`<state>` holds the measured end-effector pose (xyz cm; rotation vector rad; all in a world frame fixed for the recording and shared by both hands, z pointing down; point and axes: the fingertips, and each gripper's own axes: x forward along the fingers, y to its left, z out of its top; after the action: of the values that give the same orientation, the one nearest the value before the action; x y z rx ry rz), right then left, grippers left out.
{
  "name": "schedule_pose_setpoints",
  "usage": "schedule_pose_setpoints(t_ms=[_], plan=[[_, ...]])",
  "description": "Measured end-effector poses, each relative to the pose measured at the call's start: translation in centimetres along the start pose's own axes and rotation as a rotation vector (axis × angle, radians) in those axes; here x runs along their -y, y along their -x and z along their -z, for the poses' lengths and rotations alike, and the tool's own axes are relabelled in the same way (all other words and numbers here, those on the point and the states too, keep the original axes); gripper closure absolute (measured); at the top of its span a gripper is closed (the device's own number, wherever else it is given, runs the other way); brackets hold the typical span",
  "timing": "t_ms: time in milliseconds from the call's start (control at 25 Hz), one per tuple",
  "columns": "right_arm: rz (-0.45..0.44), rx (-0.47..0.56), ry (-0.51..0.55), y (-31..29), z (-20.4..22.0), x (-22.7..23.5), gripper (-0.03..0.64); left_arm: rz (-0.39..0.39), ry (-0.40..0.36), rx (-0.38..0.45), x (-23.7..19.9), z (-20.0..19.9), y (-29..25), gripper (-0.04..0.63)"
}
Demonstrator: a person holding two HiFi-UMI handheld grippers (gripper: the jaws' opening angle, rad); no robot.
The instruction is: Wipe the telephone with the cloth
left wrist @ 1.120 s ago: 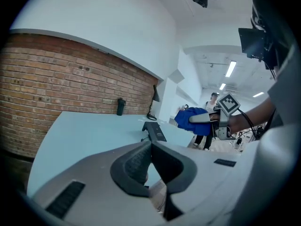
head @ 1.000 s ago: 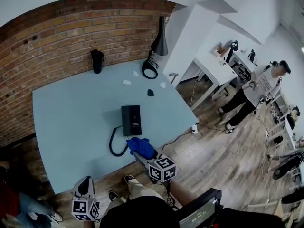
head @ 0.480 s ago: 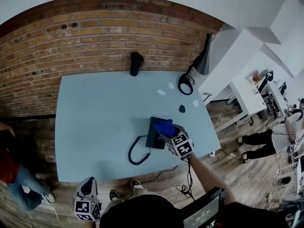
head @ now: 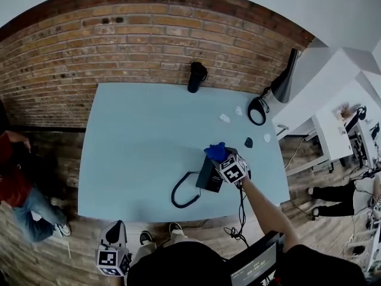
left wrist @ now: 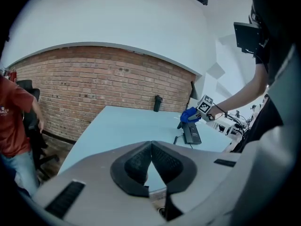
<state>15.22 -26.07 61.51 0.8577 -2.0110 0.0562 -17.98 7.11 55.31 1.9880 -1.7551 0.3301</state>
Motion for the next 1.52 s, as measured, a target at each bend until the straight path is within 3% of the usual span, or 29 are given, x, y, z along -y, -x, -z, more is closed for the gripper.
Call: schedule_pose_setpoints(t_ms=[320, 560, 1080, 1520], plan=[[-0.051, -0.016, -0.038, -2.6, 2.3, -0.6, 0.374, 0.032, -0.017, -0.014, 2.3, -0.6, -1.7, 0.572], [-0.022, 0.014, -0.040, -2.8, 2.4, -1.0, 0.376, 0.077, -0.049, -0.033, 3.8, -0.8, -3.2, 0.572], [-0.018, 0.016, -0.149, -2.7, 3.1, -2.2, 0.376, 0.089, -0.059, -0.035, 3.2, -0.9, -4.1, 0.572], [-0.041, -0.014, -0.145, -2.2, 5.0, -6.1, 0.376, 0.114, -0.065, -0.037, 3.0, -0.6, -4.0, 0.572]])
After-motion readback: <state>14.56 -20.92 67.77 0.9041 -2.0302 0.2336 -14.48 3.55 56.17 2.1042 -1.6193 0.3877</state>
